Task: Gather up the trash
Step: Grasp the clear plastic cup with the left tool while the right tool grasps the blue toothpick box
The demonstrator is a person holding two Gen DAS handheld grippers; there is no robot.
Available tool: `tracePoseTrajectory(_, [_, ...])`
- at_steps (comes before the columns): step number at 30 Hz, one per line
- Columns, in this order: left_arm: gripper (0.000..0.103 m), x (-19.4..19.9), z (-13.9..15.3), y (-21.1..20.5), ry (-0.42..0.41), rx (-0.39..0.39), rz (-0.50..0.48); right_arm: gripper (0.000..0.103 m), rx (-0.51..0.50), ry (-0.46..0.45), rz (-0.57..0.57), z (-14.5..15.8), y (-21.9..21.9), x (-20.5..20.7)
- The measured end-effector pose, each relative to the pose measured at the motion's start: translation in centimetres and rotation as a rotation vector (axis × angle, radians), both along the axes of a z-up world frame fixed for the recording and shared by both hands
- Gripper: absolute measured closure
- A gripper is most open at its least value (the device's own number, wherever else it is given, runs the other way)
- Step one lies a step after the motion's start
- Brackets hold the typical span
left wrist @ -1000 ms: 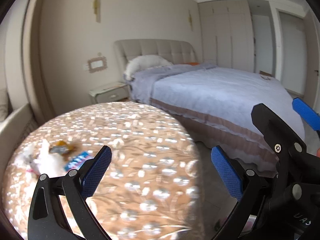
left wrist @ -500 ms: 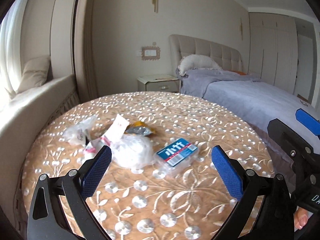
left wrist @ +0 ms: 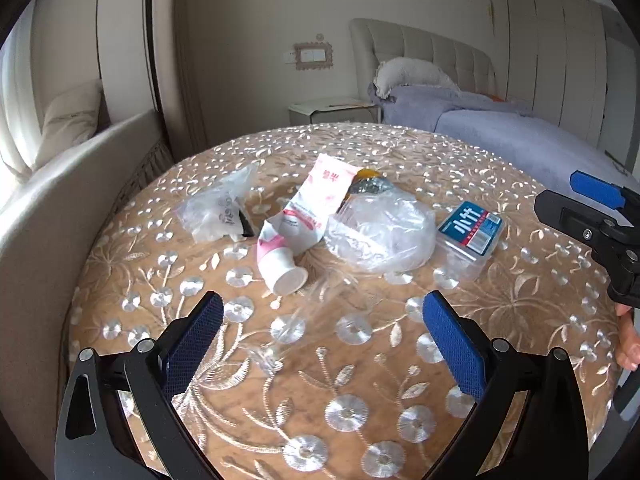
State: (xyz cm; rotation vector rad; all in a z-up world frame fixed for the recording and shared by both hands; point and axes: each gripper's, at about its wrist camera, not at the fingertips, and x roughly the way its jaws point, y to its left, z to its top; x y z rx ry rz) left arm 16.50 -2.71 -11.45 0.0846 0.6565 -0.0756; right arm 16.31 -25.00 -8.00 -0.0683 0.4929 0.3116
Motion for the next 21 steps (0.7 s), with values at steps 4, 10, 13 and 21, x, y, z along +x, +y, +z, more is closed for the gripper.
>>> tracePoseTrajectory(4, [0.005,0.9,-0.6,1.1,0.049,-0.038,-0.049,0.004,-0.019,0.048,0.01,-1.2,1.3,1.5])
tracePoseTrajectory(10, [0.005,2.3,-1.8,1.8,0.119,0.013,-0.082,0.004,-0.078,0.126,0.032,-2.8,2.3,3.4])
tracePoseTrajectory(13, [0.015,3.0,-2.4,1.7,0.167,-0.012,-0.132,0.004,-0.08,0.184,0.044,-3.6,2.2,4.7])
tracePoseTrajectory(21, [0.054,4.3,-3.3,1.6,0.238,-0.005,-0.18,0.004,-0.134,0.267,0.064,-4.8,2.5,7.1])
